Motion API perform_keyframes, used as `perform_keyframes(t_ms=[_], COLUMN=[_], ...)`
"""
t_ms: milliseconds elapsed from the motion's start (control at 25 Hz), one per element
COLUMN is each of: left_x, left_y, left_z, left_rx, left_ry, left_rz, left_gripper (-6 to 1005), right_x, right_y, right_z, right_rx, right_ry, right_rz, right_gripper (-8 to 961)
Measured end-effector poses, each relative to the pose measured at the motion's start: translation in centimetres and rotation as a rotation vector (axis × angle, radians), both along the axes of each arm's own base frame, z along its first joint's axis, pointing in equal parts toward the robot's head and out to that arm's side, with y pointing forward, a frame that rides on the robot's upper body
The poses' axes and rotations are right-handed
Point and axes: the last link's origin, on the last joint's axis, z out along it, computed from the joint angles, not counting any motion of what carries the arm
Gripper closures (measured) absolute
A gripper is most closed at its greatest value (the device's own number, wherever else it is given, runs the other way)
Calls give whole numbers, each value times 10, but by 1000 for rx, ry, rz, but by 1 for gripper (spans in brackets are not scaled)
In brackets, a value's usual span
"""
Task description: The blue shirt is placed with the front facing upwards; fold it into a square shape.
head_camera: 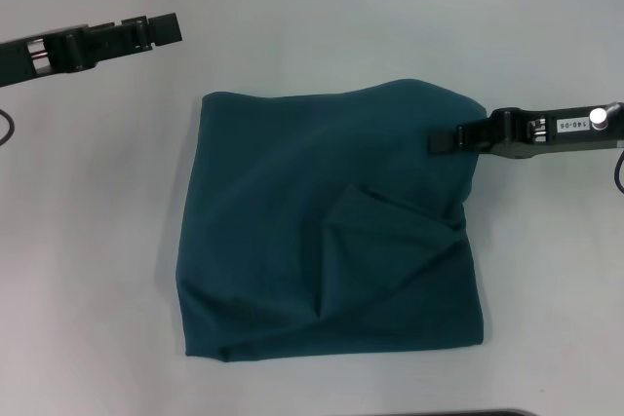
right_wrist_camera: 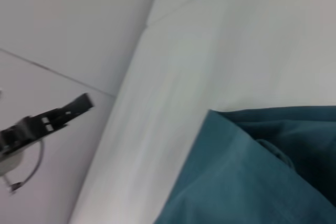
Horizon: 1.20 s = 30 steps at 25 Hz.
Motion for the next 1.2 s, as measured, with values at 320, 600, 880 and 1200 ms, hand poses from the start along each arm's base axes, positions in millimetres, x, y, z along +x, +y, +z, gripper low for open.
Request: perform_keyframes(t_ms=[320,600,880,1200], left_x=[0,0,1,1], left_y=[0,0,0,0], left_z=[-1,-1,-1,-2], left_rx=[-6,-6,-3,2], left_ry=[1,1,0,-2], left_rz=[4,2,-2,-2], left_gripper=[48,48,49,49], right_x=[14,26,44,29], right_y=[2,-2,-9,-21], right_z=[-7,2,27,44], right_rx=[30,70,117,163], right_ry=[-36,-34,-19,82], right_rz=[-72,-112,-165,0], right_gripper=[800,550,284,214])
